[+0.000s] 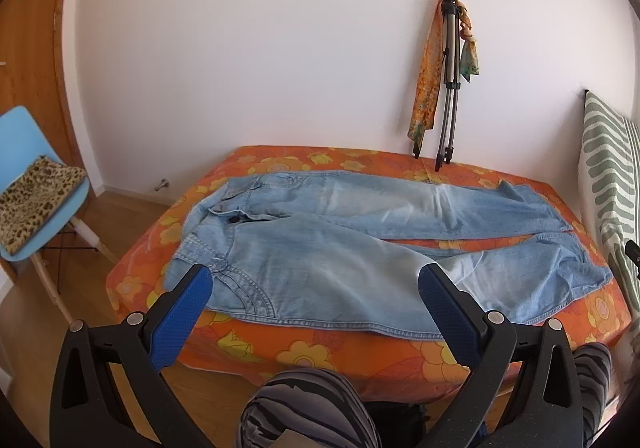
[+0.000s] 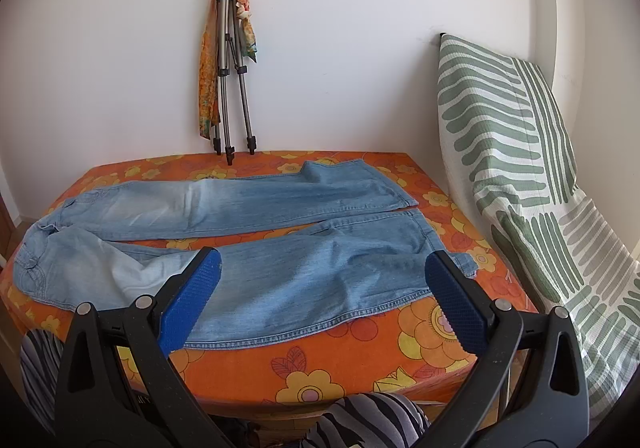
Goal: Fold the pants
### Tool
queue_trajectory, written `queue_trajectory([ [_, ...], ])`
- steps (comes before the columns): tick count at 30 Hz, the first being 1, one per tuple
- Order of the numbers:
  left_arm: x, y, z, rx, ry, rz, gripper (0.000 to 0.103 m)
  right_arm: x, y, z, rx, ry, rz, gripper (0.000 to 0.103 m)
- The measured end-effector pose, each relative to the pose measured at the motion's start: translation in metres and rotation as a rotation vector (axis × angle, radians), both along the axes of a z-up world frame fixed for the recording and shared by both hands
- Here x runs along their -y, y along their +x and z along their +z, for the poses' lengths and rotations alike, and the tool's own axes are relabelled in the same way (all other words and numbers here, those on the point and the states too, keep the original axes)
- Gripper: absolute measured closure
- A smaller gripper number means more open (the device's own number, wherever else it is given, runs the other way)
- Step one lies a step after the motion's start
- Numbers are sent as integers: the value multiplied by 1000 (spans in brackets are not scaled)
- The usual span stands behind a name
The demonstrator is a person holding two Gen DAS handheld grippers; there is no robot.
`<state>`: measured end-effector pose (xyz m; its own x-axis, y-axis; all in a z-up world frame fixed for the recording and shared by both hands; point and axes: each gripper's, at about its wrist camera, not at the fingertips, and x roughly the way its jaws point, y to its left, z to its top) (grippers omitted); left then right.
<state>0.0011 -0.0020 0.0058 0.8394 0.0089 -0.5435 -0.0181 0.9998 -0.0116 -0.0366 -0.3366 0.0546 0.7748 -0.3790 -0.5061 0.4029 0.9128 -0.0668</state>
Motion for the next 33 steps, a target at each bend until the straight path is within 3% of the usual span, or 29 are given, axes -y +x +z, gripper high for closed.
queue_trajectory([
  [33, -6, -1, -2, 9, -1, 13, 0, 0, 1, -3, -8, -4, 4, 0],
])
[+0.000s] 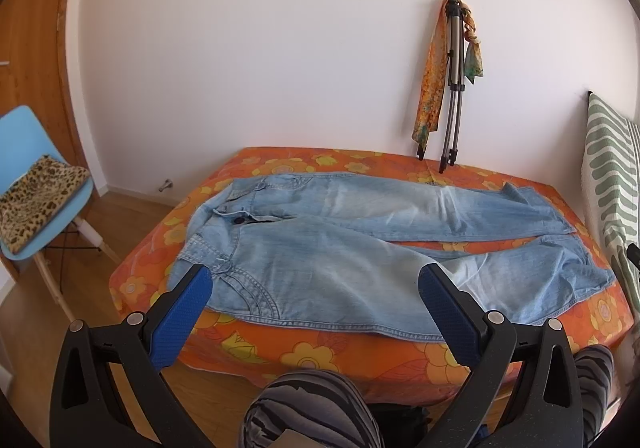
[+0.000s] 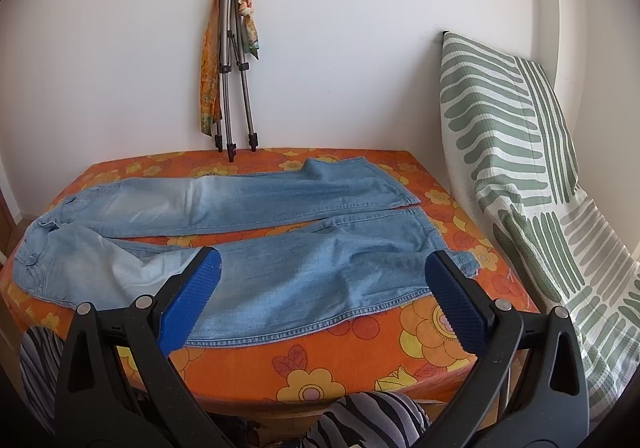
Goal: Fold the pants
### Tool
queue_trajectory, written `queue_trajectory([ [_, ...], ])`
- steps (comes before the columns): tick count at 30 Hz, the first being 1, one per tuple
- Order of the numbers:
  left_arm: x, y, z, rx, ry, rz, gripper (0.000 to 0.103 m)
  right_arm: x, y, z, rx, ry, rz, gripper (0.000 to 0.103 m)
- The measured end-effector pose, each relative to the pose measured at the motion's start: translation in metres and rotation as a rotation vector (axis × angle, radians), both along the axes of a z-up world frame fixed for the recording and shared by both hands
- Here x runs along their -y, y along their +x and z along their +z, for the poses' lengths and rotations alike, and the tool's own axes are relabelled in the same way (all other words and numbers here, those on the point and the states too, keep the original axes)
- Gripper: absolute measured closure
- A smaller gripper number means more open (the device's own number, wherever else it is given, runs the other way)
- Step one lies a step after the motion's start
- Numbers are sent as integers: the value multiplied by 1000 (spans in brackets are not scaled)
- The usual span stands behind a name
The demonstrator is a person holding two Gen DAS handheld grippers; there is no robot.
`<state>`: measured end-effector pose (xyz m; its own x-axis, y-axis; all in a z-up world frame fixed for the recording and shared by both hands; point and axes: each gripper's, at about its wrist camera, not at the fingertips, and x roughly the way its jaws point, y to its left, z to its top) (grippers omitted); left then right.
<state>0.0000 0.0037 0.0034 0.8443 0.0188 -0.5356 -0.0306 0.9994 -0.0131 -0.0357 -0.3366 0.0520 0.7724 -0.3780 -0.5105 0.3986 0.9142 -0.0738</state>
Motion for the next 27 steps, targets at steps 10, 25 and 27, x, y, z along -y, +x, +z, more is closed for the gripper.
queue_trajectory([
  [10, 0, 0, 0, 0, 0, 0, 0, 0, 0, -1, -2, 1, 0, 0],
  [25, -4, 1, -1, 0, -1, 5, 0, 1, 1, -3, -4, 3, 0, 0],
  [27, -4, 1, -1, -1, -1, 4, 0, 1, 1, -3, -4, 4, 0, 0],
])
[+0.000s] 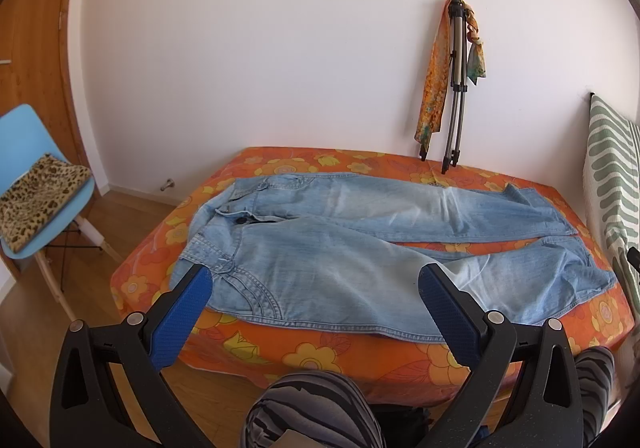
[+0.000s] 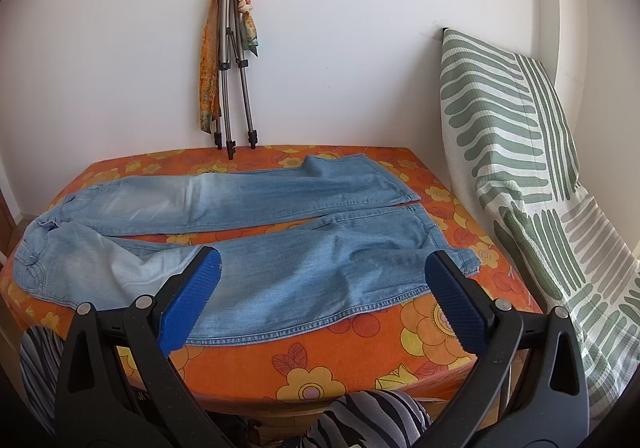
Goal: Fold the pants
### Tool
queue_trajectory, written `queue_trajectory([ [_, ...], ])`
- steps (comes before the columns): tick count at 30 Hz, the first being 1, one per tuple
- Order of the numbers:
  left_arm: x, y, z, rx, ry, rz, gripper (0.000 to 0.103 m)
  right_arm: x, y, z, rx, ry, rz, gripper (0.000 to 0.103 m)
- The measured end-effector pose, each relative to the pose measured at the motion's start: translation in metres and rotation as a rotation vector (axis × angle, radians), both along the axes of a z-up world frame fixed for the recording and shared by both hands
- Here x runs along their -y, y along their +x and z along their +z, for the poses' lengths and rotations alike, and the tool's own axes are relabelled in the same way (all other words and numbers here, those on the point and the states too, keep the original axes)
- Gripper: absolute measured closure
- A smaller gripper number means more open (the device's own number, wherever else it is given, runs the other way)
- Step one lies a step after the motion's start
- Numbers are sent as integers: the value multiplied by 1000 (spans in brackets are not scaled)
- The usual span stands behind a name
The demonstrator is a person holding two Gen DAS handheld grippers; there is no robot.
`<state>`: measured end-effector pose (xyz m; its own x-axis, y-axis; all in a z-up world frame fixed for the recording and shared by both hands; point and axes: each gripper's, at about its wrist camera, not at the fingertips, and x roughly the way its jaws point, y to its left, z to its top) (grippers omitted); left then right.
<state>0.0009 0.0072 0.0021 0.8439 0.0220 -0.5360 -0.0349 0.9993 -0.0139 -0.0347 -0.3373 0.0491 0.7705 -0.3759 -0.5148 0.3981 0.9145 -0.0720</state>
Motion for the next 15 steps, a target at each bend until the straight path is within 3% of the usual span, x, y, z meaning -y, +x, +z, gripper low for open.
queue_trajectory([
  [15, -10, 6, -1, 3, -5, 13, 0, 1, 3, -4, 0, -7, 10, 0],
])
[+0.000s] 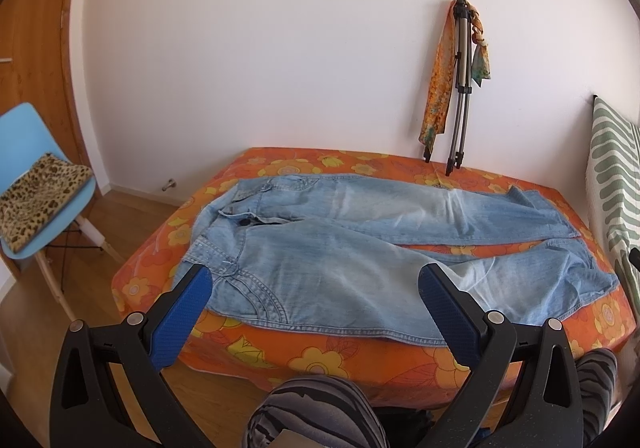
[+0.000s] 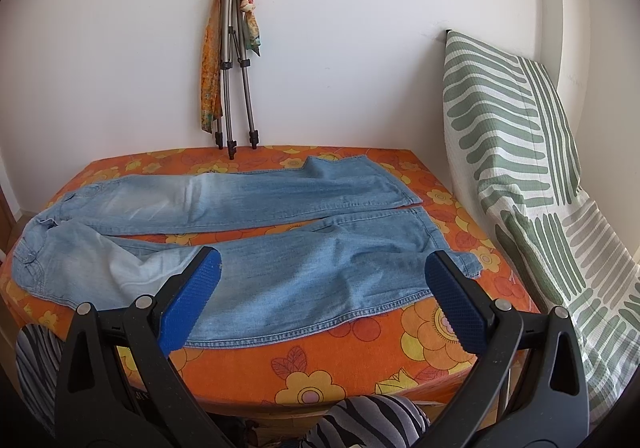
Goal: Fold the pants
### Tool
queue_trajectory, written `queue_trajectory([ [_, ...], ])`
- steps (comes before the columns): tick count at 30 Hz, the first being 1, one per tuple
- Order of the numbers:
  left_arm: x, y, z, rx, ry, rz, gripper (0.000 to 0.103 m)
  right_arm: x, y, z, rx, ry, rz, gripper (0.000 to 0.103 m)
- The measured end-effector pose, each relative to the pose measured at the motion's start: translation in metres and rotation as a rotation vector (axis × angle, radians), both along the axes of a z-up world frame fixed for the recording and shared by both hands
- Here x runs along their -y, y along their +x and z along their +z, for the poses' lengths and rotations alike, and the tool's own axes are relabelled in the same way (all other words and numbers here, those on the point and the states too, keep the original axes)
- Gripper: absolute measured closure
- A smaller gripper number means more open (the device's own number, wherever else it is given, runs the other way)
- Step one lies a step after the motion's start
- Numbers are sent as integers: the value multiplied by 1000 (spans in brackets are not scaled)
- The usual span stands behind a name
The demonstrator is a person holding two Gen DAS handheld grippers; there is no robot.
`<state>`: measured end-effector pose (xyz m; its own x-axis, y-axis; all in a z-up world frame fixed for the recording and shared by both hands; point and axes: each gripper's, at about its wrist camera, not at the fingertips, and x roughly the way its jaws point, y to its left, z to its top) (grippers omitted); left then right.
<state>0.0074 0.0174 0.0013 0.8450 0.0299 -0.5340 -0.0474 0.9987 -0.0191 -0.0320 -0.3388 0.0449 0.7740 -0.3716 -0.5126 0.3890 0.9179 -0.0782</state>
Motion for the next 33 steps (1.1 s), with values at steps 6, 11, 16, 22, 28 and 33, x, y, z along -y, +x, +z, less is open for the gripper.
queue_trajectory([
  [6, -21, 7, -2, 2, -5, 41, 0, 8, 7, 0, 19, 21, 19, 0],
  [11, -41, 7, -3, 11, -17, 61, 1, 8, 13, 6, 27, 15, 54, 0],
  [16, -52, 11, 0, 20, 19, 65, 6, 16, 20, 18, 45, 16, 86, 0],
  [22, -67, 24, 5, 5, -21, 49, 13, 25, 27, 39, 66, -59, 95, 0],
  [28, -97, 40, 10, -21, -73, 92, 25, 29, 43, 64, 94, -52, 183, 0],
  [33, -118, 47, 11, -24, -58, 110, 32, 15, 69, 69, 99, -72, 267, 0],
])
